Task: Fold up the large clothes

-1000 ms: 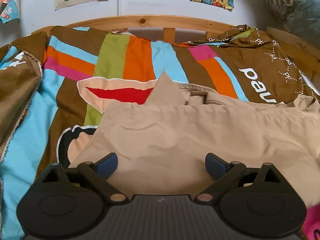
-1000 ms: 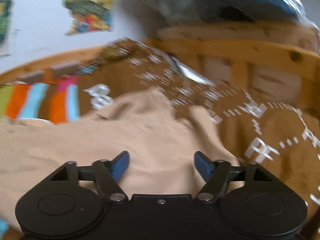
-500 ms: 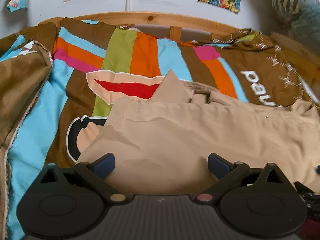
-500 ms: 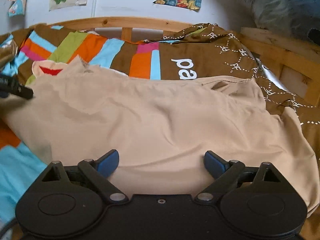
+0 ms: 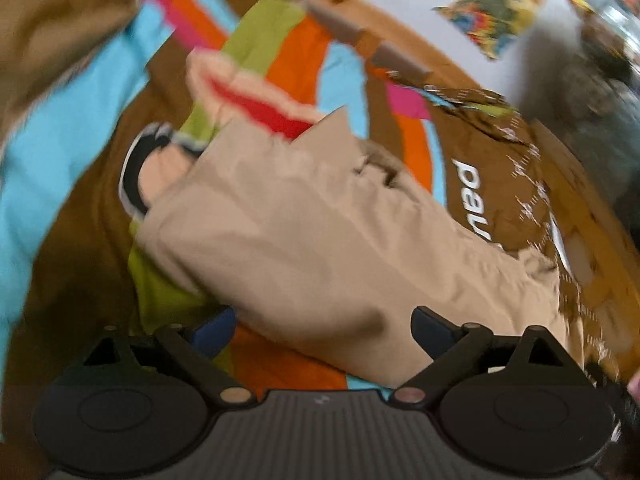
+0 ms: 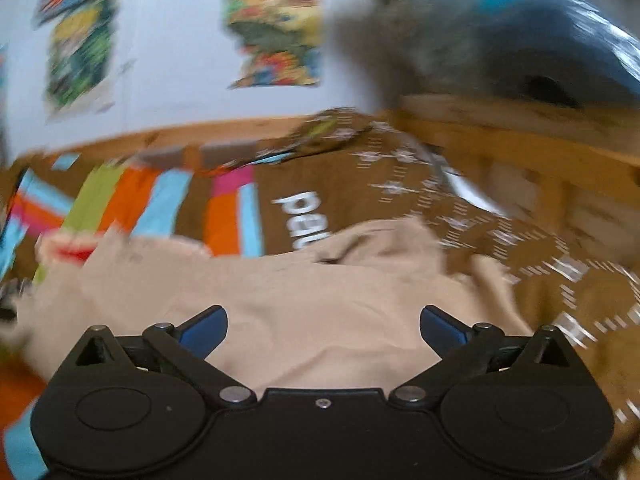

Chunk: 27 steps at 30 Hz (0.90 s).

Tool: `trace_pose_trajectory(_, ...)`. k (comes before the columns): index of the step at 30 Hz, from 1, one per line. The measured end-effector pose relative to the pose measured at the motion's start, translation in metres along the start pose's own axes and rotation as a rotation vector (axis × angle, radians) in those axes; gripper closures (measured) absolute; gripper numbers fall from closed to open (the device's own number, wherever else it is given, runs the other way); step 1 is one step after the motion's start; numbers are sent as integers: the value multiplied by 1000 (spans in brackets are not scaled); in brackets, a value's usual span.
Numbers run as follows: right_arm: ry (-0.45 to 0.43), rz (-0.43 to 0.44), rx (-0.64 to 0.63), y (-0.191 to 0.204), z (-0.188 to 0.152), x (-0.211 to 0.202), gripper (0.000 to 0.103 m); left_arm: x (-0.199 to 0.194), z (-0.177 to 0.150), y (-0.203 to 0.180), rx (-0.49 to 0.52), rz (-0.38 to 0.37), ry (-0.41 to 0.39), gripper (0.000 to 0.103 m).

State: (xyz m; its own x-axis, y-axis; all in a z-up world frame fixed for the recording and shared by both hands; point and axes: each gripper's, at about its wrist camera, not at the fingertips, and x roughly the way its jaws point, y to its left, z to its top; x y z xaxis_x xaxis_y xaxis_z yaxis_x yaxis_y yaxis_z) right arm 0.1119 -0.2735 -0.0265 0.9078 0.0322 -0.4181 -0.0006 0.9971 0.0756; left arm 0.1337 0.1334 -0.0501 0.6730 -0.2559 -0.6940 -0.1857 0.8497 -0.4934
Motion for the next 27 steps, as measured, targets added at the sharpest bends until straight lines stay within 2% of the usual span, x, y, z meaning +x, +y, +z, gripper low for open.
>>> trace_pose_trajectory(4,68,-99,194,-37,-6,-11,1,11,2,11,-65,58,12,7)
trace_pose_trajectory(8,172,-232,369,-69,-21,-6,1,14,10,15,-96,96,-21,12)
trace_pose_trajectory(11,222,-259,567,-97,-36,0,10,16,18,18,-141,108,-37,28)
trace_pose_trajectory(13,207,-255,652,-108,-43,2,18,16,21,20,-167,148,-50,49)
trace_pose_trajectory(14,185,-259,675,-112,-44,3,23,16,22,22,-176,167,-50,53)
trace_pose_trajectory(15,161,-272,694,-116,-44,2,36,17,23,24,-187,174,-53,65)
trace_pose_trajectory(16,143,-287,715,-119,-46,-1,52,15,24,26,-193,179,-64,82)
trace_pose_trajectory(18,120,-305,770,-126,-48,-4,70,11,25,26,-172,176,-85,98)
trace_pose_trajectory(19,116,-308,791,-131,-50,-5,74,7,25,25,-158,171,-97,102)
trace_pose_trajectory(22,84,-293,808,-132,-48,-15,87,-10,27,16,-119,155,-140,103)
trace_pose_trajectory(27,-22,-266,711,-117,-24,-44,91,-40,27,14,-88,120,-160,103)
